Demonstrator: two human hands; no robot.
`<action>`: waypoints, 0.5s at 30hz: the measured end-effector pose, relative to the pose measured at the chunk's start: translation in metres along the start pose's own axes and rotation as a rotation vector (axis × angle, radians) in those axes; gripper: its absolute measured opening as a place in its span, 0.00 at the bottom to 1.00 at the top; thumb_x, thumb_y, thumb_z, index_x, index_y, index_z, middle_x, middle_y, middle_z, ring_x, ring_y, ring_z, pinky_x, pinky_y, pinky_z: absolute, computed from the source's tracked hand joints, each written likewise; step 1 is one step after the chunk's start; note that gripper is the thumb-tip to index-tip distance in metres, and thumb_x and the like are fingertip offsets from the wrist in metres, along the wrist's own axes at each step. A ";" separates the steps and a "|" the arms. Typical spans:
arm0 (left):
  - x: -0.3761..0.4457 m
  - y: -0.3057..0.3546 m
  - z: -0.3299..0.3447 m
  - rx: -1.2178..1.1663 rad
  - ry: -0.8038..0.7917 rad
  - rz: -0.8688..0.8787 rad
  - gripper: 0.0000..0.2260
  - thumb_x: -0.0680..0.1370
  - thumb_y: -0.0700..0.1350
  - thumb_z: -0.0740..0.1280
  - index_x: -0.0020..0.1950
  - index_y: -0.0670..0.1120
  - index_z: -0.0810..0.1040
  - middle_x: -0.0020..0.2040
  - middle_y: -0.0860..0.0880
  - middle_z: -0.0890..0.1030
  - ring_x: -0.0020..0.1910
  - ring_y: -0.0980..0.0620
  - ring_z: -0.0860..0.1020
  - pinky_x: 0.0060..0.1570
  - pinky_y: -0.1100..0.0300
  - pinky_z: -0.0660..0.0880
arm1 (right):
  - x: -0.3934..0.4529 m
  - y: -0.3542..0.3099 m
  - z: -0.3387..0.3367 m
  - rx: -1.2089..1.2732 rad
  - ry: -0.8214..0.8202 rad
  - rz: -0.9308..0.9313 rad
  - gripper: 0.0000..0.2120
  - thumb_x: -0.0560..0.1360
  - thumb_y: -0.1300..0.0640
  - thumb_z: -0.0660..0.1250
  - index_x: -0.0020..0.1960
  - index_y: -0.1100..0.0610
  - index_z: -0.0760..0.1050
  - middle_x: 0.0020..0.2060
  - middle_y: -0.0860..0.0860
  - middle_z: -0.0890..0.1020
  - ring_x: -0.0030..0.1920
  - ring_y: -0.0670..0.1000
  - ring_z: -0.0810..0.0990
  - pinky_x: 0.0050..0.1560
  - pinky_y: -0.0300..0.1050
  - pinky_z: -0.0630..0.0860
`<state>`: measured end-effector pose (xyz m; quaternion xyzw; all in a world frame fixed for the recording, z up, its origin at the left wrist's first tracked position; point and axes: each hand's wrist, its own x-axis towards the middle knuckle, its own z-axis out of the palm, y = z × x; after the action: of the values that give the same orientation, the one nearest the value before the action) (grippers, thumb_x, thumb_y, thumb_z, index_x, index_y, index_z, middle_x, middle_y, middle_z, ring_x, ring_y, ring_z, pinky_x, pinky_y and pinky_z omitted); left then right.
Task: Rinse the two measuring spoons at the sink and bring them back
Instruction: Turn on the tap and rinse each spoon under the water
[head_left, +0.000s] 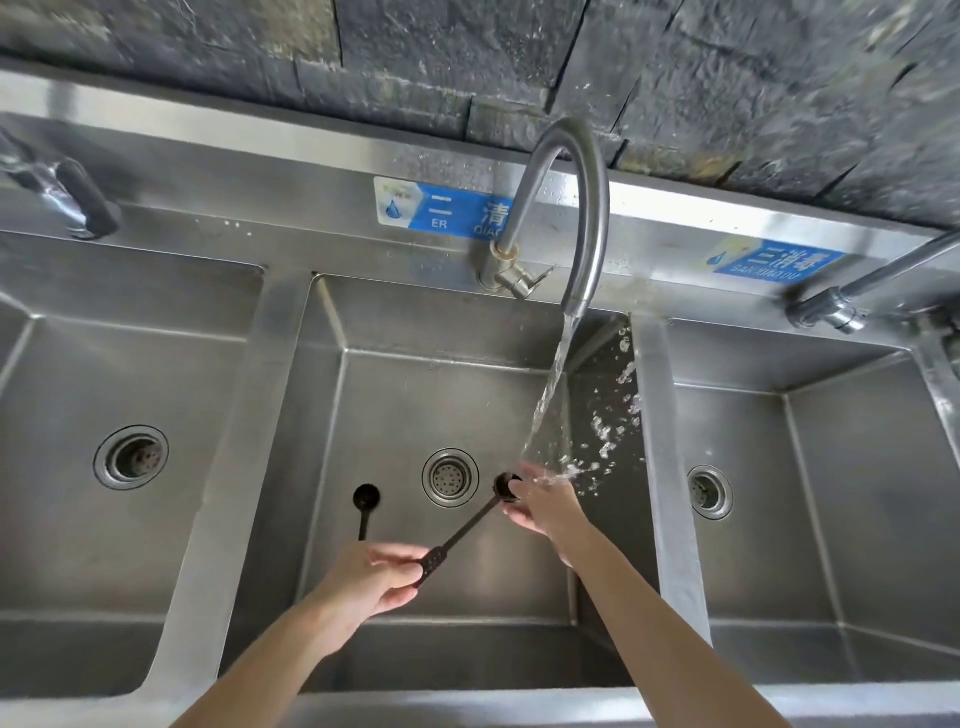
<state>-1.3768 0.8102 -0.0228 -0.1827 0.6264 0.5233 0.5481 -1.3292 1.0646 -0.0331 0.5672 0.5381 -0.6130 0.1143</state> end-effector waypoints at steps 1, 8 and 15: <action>0.001 -0.001 -0.002 0.002 -0.006 -0.001 0.12 0.74 0.32 0.73 0.48 0.48 0.89 0.50 0.48 0.88 0.49 0.50 0.86 0.45 0.62 0.82 | 0.001 -0.003 0.003 -0.013 -0.021 0.002 0.20 0.82 0.63 0.66 0.74 0.59 0.73 0.65 0.63 0.80 0.52 0.59 0.86 0.48 0.43 0.86; 0.013 -0.006 -0.013 -0.090 0.009 0.033 0.11 0.75 0.32 0.71 0.50 0.46 0.88 0.52 0.42 0.85 0.49 0.48 0.83 0.45 0.61 0.82 | 0.000 -0.026 0.002 -0.347 -0.005 -0.093 0.10 0.78 0.64 0.72 0.59 0.63 0.81 0.40 0.53 0.84 0.30 0.48 0.83 0.30 0.38 0.81; 0.024 -0.010 -0.011 -0.390 0.164 0.065 0.08 0.74 0.29 0.71 0.52 0.37 0.84 0.50 0.38 0.84 0.47 0.47 0.83 0.49 0.60 0.82 | 0.007 -0.032 0.006 -0.474 0.074 -0.114 0.10 0.75 0.67 0.74 0.47 0.53 0.86 0.46 0.53 0.88 0.34 0.50 0.89 0.37 0.42 0.86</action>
<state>-1.3825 0.8052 -0.0497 -0.3068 0.5616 0.6353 0.4323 -1.3588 1.0756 -0.0230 0.5153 0.7019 -0.4537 0.1897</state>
